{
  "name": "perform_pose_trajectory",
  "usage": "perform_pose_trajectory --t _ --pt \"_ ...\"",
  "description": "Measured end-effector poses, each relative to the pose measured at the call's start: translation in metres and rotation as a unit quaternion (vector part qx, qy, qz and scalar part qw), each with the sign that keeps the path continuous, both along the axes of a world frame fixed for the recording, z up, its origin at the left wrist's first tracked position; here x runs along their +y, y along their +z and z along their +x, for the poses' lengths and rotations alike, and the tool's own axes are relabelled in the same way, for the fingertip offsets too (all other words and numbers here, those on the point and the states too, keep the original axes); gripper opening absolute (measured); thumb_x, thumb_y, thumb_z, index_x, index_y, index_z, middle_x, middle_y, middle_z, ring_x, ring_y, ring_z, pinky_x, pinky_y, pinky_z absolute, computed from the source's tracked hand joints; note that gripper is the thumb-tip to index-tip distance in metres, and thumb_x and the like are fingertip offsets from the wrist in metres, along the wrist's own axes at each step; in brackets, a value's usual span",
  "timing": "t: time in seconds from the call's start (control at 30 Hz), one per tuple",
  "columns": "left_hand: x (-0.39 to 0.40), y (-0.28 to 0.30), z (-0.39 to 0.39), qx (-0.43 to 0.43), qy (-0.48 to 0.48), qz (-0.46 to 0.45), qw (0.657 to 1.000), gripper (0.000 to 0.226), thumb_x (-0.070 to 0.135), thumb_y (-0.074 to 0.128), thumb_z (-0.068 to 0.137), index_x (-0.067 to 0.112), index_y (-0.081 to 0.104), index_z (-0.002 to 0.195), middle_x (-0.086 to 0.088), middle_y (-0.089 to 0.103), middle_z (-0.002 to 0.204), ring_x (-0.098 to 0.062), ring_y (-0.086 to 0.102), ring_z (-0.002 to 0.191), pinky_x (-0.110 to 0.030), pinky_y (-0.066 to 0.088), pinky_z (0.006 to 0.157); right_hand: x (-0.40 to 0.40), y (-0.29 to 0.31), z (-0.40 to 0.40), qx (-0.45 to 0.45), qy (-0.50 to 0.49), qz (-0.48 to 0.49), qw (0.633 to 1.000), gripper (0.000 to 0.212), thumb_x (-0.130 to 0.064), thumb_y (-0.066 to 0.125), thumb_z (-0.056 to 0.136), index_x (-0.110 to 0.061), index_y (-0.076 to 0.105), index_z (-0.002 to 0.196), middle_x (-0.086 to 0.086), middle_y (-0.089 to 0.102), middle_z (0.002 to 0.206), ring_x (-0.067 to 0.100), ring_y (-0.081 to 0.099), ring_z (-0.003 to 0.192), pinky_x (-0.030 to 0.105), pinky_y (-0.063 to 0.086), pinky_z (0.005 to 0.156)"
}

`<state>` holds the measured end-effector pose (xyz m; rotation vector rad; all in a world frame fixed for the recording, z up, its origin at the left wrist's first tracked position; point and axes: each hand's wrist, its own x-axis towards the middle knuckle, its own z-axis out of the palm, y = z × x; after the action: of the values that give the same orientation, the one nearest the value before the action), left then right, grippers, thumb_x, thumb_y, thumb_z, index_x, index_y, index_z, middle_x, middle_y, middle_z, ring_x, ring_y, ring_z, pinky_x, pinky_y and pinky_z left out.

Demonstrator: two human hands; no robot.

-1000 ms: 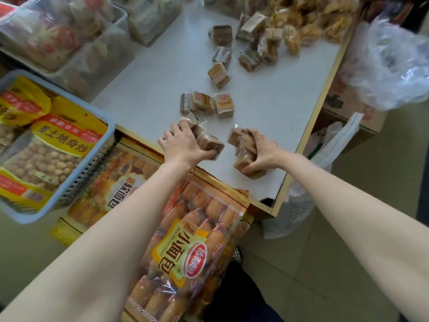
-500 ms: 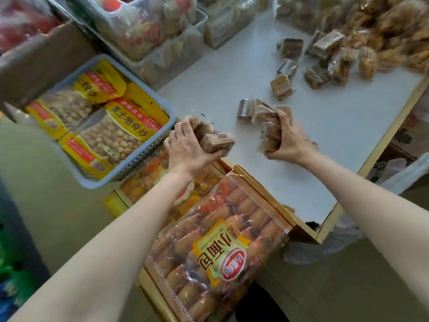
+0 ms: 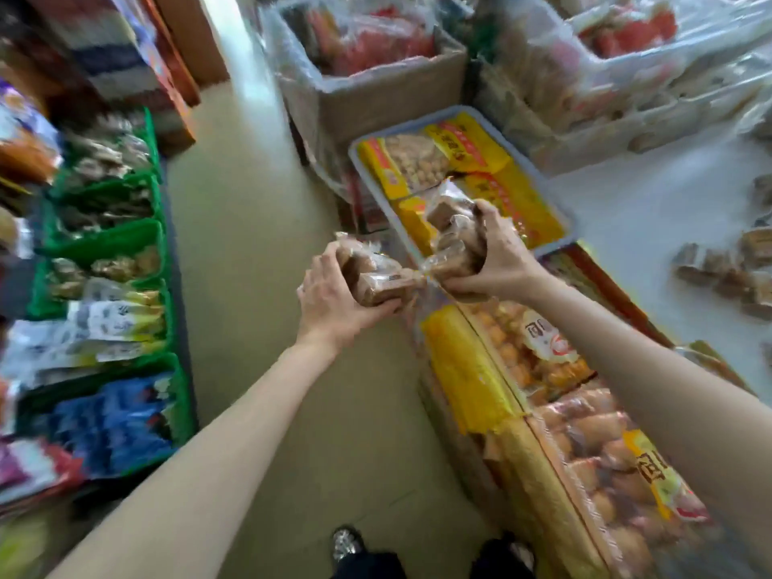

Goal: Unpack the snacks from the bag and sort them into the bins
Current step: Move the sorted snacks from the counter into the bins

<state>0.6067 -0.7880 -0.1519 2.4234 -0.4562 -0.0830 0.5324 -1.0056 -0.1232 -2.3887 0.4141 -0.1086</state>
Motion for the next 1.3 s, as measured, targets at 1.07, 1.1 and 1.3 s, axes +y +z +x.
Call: perform_pose_trajectory --t 1.07,1.1,1.3 --pt "0.321 -0.093 0.564 0.252 0.225 0.199 0.92 0.125 0.07 0.068 0.063 0.042 -0.026 0.141 -0.017 0.029 0.143 -0.039 0.038 0.124 -0.049 0.039 0.097 0.32 -0.107 0.704 0.174 0.418 -0.084 0.888 0.107 -0.04 0.078 0.067 -0.036 0.008 0.148 0.008 0.033 0.12 0.028 0.052 0.092 0.036 0.049 0.085" --pt "0.331 -0.102 0.592 0.256 0.234 0.201 0.916 0.125 0.07 0.068 0.063 0.042 -0.025 0.142 -0.017 0.029 0.143 -0.039 0.039 0.124 -0.049 0.039 0.097 0.329 -0.118 0.735 0.173 0.419 -0.076 0.888 0.107 -0.04 0.079 0.067 -0.036 0.009 0.148 0.006 0.033 0.117 0.027 0.051 0.089 0.037 0.049 0.085" --pt "0.368 -0.18 0.778 0.312 0.31 0.131 0.888 0.109 0.066 0.072 0.061 0.044 0.005 0.144 -0.015 0.038 0.133 -0.037 0.047 0.115 -0.041 0.043 0.093 0.373 -0.216 0.927 0.224 0.366 0.01 0.903 0.107 -0.039 0.082 0.062 -0.036 0.015 0.146 0.007 0.036 0.116 0.031 0.053 0.102 0.033 0.045 0.089"
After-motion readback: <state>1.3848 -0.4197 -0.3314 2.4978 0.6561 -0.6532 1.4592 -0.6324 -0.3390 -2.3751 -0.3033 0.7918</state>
